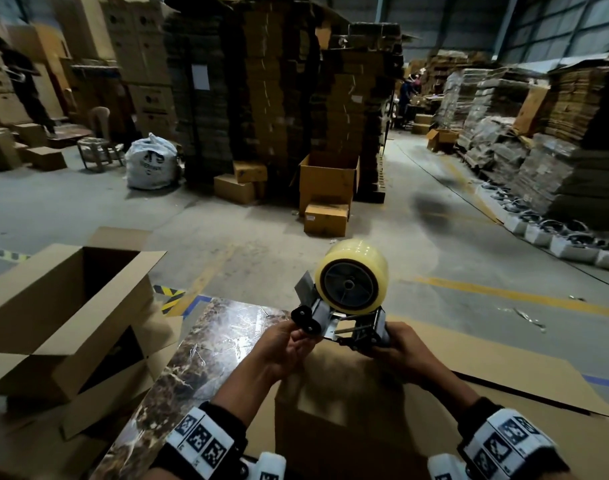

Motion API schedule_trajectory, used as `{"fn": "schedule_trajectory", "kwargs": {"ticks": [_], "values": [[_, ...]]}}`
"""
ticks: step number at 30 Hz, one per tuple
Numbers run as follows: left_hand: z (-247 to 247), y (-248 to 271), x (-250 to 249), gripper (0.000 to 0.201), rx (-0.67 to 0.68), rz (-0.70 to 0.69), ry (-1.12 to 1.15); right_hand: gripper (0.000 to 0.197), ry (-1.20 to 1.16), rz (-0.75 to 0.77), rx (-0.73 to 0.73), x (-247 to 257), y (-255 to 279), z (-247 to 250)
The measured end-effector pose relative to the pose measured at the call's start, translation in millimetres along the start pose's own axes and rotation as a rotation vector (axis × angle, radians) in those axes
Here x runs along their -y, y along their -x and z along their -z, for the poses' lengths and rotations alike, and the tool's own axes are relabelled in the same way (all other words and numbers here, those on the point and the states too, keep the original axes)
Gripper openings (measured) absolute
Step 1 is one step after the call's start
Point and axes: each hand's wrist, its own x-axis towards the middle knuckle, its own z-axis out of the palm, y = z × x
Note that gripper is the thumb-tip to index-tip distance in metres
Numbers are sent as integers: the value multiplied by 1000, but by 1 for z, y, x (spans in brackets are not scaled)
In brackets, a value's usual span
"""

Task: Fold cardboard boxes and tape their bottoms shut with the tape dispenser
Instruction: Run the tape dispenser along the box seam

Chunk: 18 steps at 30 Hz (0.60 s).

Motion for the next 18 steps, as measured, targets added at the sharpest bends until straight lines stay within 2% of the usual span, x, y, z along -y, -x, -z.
{"fn": "schedule_trajectory", "kwargs": {"ticks": [4, 8, 11, 14, 18], "values": [[0, 4, 0, 24, -22, -57, -15, 14, 87, -22, 18, 1, -6, 1], [6, 8, -3, 26, 9, -26, 96, 9, 105, -40, 40, 1, -11, 0], [10, 7, -5, 31, 14, -39, 128, 20, 146, -26, 50, 1, -16, 2], [8, 8, -4, 17, 16, -89, -12, 19, 177, -11, 65, -1, -21, 1], [6, 5, 0, 19, -88, -317, -370, 13, 216, -5, 79, -2, -25, -2]]}}
